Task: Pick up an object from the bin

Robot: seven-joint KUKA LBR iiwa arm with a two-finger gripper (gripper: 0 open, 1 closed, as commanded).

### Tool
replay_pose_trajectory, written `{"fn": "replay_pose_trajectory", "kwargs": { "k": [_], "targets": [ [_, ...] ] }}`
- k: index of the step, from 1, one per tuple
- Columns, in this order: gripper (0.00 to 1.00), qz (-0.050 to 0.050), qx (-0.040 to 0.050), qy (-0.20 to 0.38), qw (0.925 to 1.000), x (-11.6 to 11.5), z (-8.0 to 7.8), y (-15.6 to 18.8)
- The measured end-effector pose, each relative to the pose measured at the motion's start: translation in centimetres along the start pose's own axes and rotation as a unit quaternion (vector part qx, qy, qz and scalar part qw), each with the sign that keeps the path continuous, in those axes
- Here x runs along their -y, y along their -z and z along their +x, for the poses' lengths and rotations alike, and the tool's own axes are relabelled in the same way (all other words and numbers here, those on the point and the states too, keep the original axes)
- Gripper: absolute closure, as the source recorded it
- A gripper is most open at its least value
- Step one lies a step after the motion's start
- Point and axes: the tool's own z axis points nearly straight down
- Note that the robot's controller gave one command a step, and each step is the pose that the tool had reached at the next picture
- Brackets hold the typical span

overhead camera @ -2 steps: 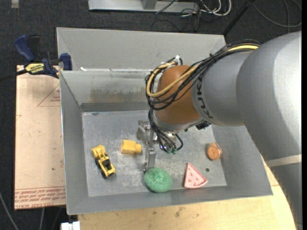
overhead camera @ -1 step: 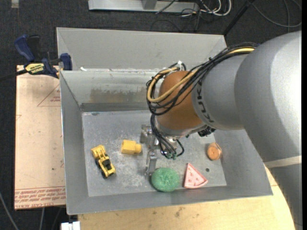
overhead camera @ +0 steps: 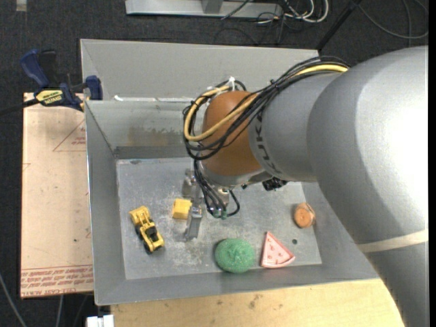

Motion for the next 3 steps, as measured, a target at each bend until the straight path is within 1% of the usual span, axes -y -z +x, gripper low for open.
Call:
{"fn": "replay_pose_trajectory", "kwargs": {
  "k": [1, 2, 3],
  "targets": [
    [1.0, 0.0, 0.0002, 0.027, 0.9996, 2.3, -1.6, -0.9],
    [1.0, 0.0, 0.0003, 0.028, 0.9996, 2.2, -1.6, -0.8],
    [1.0, -0.001, 0.0026, 0.022, 0.9998, -1.0, -4.0, 14.6]
  ]
}}
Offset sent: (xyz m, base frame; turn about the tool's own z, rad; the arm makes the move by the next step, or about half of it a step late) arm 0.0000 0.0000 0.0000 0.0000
